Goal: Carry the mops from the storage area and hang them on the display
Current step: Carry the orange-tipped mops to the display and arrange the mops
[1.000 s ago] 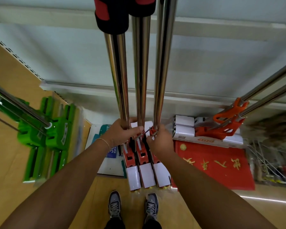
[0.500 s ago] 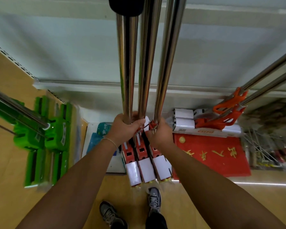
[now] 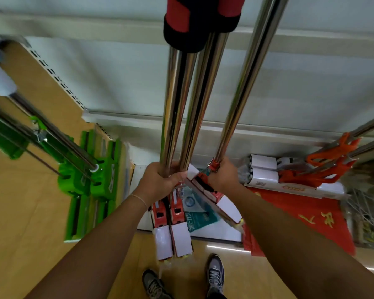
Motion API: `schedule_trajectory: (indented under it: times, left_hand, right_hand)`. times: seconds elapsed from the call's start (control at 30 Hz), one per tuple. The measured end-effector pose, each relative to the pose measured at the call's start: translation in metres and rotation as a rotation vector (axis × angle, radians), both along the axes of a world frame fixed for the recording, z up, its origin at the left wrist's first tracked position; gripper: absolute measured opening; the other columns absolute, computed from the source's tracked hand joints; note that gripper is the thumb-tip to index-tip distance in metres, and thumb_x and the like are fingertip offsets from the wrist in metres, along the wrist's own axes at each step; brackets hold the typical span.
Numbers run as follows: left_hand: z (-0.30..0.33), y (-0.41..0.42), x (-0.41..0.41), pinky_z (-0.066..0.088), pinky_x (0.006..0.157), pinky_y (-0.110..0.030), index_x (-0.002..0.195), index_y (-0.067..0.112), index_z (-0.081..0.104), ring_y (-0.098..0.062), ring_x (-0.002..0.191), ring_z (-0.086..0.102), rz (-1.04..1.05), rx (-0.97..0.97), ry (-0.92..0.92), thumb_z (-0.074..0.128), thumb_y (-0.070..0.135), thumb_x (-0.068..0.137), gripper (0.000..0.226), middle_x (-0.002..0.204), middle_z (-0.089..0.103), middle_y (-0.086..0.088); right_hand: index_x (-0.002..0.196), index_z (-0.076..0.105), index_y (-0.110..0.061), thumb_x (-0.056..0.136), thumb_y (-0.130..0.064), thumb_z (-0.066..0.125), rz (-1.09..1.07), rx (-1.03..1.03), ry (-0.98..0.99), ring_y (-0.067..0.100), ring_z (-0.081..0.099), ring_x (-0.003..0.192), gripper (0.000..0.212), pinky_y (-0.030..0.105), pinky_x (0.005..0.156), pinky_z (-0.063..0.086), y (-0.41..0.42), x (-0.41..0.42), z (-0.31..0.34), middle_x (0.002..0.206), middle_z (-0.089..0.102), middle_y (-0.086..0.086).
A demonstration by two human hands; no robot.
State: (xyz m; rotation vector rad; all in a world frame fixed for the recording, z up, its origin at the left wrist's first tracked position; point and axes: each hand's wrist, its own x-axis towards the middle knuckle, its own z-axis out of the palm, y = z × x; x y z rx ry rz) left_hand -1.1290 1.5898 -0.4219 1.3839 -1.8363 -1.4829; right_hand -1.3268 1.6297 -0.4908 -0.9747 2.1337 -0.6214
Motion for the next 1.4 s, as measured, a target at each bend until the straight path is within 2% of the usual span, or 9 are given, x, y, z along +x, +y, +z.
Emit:
schedule_trajectory:
  times: [0.2,0.37,0.47,0.6,0.83,1.0,1.13,1.3,1.4]
  left_hand:
    - [0.006,0.001,0.021,0.048,0.072,-0.007,0.096,0.027,0.073,0.001,0.088,0.069,0.03,0.025,-0.012,0.075,0.02,0.082,0.016,0.091,0.075,0.011]
    - [0.011,0.003,0.03,0.051,0.076,-0.015,0.086,0.038,0.07,-0.003,0.087,0.071,0.025,0.029,0.022,0.075,0.016,0.081,0.023,0.083,0.074,0.02]
    - [0.013,0.003,0.033,0.052,0.079,-0.019,0.087,0.036,0.071,-0.004,0.089,0.071,0.017,0.02,0.027,0.076,0.016,0.081,0.022,0.086,0.074,0.018]
    - [0.014,0.005,0.032,0.052,0.074,-0.011,0.089,0.029,0.072,-0.004,0.087,0.071,0.009,0.03,0.05,0.075,0.013,0.081,0.019,0.089,0.076,0.012]
    - [0.012,0.009,0.028,0.052,0.07,-0.011,0.09,0.027,0.073,-0.006,0.086,0.071,-0.001,0.045,0.043,0.074,0.013,0.082,0.016,0.088,0.076,0.01]
    - [0.013,0.012,0.024,0.053,0.068,-0.012,0.091,0.024,0.073,-0.007,0.083,0.072,-0.003,0.043,0.064,0.074,0.01,0.082,0.016,0.086,0.076,0.007]
    - [0.014,0.014,0.022,0.052,0.066,-0.01,0.092,0.022,0.073,-0.006,0.081,0.072,0.013,0.047,0.072,0.073,0.007,0.082,0.017,0.086,0.076,0.007]
    - [0.015,0.014,0.019,0.051,0.066,-0.009,0.088,0.031,0.071,-0.003,0.082,0.071,-0.005,0.047,0.052,0.074,0.009,0.082,0.023,0.081,0.075,0.016]
    - [0.01,0.015,0.015,0.052,0.072,-0.011,0.089,0.036,0.071,-0.003,0.084,0.071,-0.009,0.029,0.021,0.074,0.015,0.083,0.021,0.085,0.075,0.014]
  right_hand:
    - [0.114,0.056,-0.011,0.082,0.0,0.066,-0.001,0.042,0.034,0.024,0.064,0.089,0.036,0.039,0.081,0.058,-0.029,-0.003,0.003,0.088,0.061,0.004]
    - [0.122,0.053,-0.012,0.086,0.002,0.065,-0.014,0.037,0.018,0.019,0.058,0.084,0.041,0.028,0.07,0.047,-0.046,-0.005,0.0,0.087,0.057,0.001]
    - [0.123,0.054,-0.011,0.088,0.0,0.065,-0.028,0.018,0.016,0.021,0.058,0.09,0.038,0.03,0.076,0.048,-0.055,-0.008,0.002,0.094,0.058,0.003]
    - [0.117,0.057,-0.014,0.083,0.003,0.067,-0.043,-0.009,0.005,0.021,0.057,0.092,0.039,0.034,0.092,0.053,-0.068,-0.015,0.001,0.099,0.06,0.002]
    - [0.093,0.055,-0.02,0.076,0.011,0.072,-0.062,-0.027,-0.053,0.022,0.063,0.088,0.04,0.034,0.087,0.057,-0.083,-0.02,-0.001,0.083,0.058,-0.002]
    - [0.099,0.056,-0.016,0.075,0.014,0.072,-0.074,-0.034,-0.062,0.02,0.059,0.087,0.042,0.031,0.085,0.054,-0.085,-0.021,-0.004,0.087,0.056,-0.001]
    - [0.106,0.057,-0.012,0.078,0.008,0.072,0.0,0.011,-0.039,0.024,0.063,0.087,0.038,0.037,0.086,0.056,-0.086,-0.019,-0.003,0.093,0.06,0.005]
    - [0.104,0.062,-0.013,0.092,-0.012,0.062,0.165,0.094,0.252,0.027,0.065,0.096,0.012,0.038,0.085,0.054,-0.083,-0.02,0.008,0.093,0.059,0.002]
    - [0.106,0.064,-0.005,0.094,-0.01,0.058,0.153,0.107,0.195,0.031,0.065,0.098,0.014,0.039,0.088,0.053,-0.076,-0.025,0.01,0.096,0.063,0.01]
